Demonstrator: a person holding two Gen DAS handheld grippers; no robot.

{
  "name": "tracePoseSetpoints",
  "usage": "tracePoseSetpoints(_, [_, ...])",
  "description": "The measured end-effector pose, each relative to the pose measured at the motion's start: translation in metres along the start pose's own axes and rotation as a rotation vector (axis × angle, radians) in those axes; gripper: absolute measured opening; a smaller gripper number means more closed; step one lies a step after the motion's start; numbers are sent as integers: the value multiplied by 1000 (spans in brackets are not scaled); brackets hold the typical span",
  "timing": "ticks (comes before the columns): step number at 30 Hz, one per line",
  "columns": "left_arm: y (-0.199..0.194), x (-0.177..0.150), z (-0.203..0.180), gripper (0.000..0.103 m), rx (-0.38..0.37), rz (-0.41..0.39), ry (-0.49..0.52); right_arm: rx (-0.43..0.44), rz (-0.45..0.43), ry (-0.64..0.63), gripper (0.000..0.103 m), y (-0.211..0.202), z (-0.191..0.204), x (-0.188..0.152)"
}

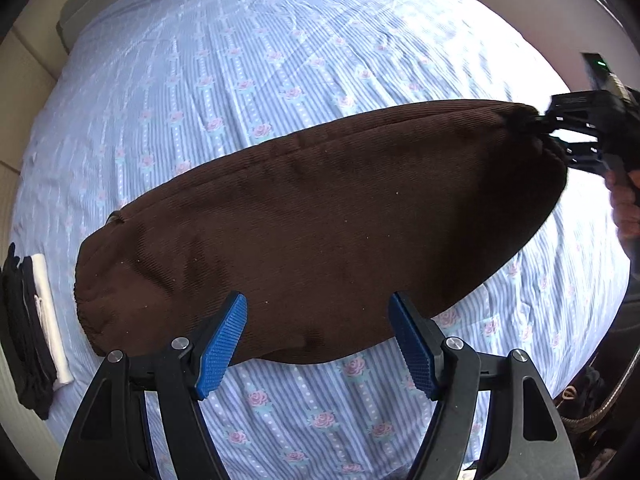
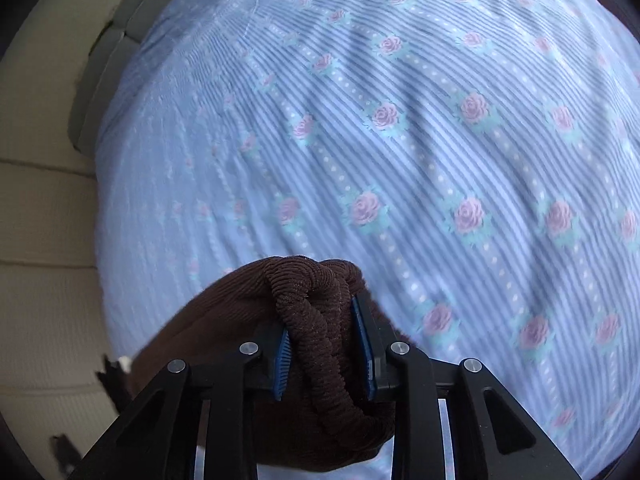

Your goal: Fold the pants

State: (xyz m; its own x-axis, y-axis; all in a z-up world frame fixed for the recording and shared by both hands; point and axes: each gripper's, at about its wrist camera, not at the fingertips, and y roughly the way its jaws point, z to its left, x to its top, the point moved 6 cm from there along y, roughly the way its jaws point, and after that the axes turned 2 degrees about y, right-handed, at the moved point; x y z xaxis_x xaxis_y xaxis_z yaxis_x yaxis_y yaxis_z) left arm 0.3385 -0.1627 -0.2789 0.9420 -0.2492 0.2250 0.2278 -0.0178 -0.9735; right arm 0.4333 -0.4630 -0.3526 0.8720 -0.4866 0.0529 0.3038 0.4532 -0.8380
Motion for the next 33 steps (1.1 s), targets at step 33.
tracePoseSetpoints(33, [-104, -116, 291, 72, 48, -214, -382, 2, 134, -305, 29, 64, 381, -250])
